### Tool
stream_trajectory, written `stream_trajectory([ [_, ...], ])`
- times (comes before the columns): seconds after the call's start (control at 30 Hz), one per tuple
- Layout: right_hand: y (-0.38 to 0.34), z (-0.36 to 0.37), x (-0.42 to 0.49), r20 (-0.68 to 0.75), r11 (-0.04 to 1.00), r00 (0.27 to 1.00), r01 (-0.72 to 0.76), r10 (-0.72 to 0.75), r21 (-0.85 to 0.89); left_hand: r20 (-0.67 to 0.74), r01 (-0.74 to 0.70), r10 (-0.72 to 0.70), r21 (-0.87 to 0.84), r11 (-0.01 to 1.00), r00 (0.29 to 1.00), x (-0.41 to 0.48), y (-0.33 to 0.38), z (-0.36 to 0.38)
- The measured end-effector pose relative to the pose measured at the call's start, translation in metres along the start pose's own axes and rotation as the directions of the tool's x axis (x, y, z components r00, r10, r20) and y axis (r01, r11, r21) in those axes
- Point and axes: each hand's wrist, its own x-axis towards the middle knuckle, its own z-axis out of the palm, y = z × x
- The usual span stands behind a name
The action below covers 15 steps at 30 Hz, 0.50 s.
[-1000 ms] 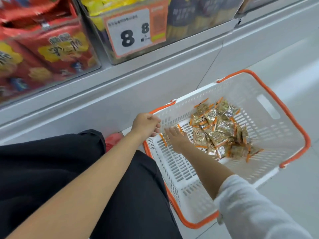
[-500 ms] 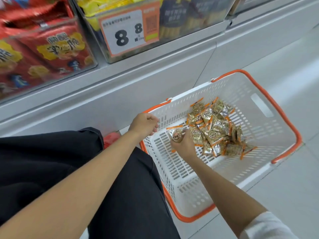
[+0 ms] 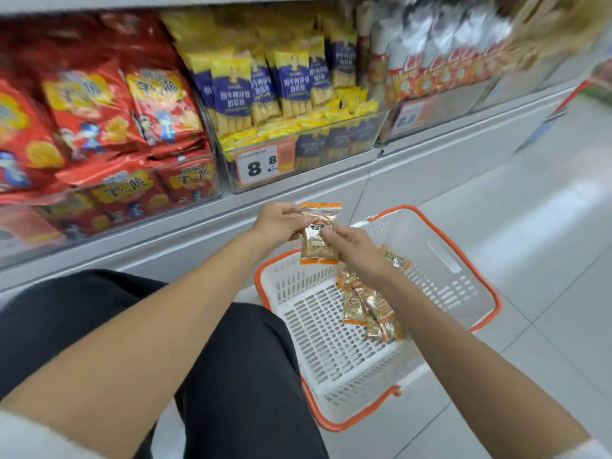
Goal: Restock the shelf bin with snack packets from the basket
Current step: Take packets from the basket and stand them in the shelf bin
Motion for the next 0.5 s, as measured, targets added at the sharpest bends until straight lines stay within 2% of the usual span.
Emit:
stream_trajectory([
  [0.1, -0.033, -0.008, -0.004, 0.029, 0.999, 0.999, 0.024, -0.024, -0.021, 0.004, -0.077, 0.077, -0.012, 0.997, 0.997, -0.011, 0.032, -0.010],
  [0.23, -0.080, -0.018, 0.000, -0.014, 0.998, 0.998, 0.059, -0.059, 0.004, -0.055, -0.190, 0.190, 0.001, 0.982, 0.980, -0.032, 0.081, -0.038],
  [0.37, -0.146, -0.012, 0.005, 0.007, 0.967, 0.978, 0.206, -0.207, -0.149, -0.096, -0.283, 0.290, 0.081, 0.956, 0.952, -0.053, 0.131, -0.074],
  [0.5, -0.224, 0.011, 0.011, 0.026, 0.875, 0.911, 0.403, -0.411, -0.270, -0.111, -0.390, 0.401, 0.104, 0.915, 0.909, -0.080, 0.187, -0.129],
])
